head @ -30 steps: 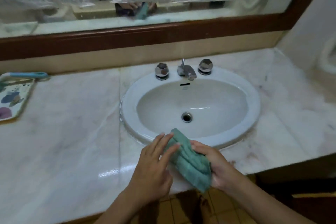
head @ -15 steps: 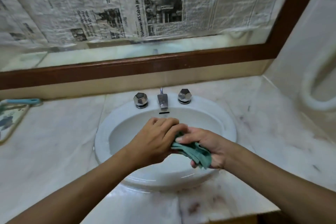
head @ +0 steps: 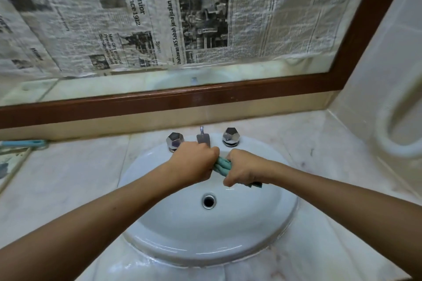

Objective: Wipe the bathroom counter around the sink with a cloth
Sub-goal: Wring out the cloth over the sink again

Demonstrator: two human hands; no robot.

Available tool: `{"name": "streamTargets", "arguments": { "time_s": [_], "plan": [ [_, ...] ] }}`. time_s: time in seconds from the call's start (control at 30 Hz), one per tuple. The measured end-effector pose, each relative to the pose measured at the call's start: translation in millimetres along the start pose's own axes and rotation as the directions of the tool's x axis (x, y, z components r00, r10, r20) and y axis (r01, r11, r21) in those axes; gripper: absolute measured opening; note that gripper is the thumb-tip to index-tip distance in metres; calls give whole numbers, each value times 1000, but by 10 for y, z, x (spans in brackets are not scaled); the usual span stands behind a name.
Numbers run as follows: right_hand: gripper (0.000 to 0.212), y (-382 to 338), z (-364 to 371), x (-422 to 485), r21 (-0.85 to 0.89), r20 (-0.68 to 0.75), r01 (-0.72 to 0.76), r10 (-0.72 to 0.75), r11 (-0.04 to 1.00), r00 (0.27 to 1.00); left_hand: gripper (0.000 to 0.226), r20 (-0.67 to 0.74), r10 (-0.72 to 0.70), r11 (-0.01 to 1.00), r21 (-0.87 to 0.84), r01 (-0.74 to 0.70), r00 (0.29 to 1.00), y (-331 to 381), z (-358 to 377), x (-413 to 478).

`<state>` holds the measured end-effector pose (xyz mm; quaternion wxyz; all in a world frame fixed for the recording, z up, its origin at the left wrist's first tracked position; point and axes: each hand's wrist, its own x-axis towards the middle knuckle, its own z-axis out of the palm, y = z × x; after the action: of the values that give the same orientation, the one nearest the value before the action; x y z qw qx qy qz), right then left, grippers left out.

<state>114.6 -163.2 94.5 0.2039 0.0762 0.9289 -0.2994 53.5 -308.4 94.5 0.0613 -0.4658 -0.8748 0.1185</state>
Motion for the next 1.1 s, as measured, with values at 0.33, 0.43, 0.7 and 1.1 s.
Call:
{"name": "streamTargets", "arguments": {
  "time_s": [0.33, 0.43, 0.7, 1.1],
  "plan": [
    [20, -65, 228, 259, -664, -323, 137, -448, 735, 834, 17, 350, -260, 633, -643, 432, 900, -116, 146, -44],
    [46, -90, 346, 274, -756, -386, 66, -525, 651, 758, 19, 419, -205, 601, -660, 452, 885, -152, 143, -24],
    [5, -259, 325, 161, 143, -155, 38, -16, 989, 988, 42, -61, -66, 995, -73, 61, 996, -316, 134, -135],
    [23, -334, -199, 42, 652, 746, -422, -435, 630, 504, 7, -594, 234, 922, -116, -370, 770, -508, -114, -140]
  ]
}}
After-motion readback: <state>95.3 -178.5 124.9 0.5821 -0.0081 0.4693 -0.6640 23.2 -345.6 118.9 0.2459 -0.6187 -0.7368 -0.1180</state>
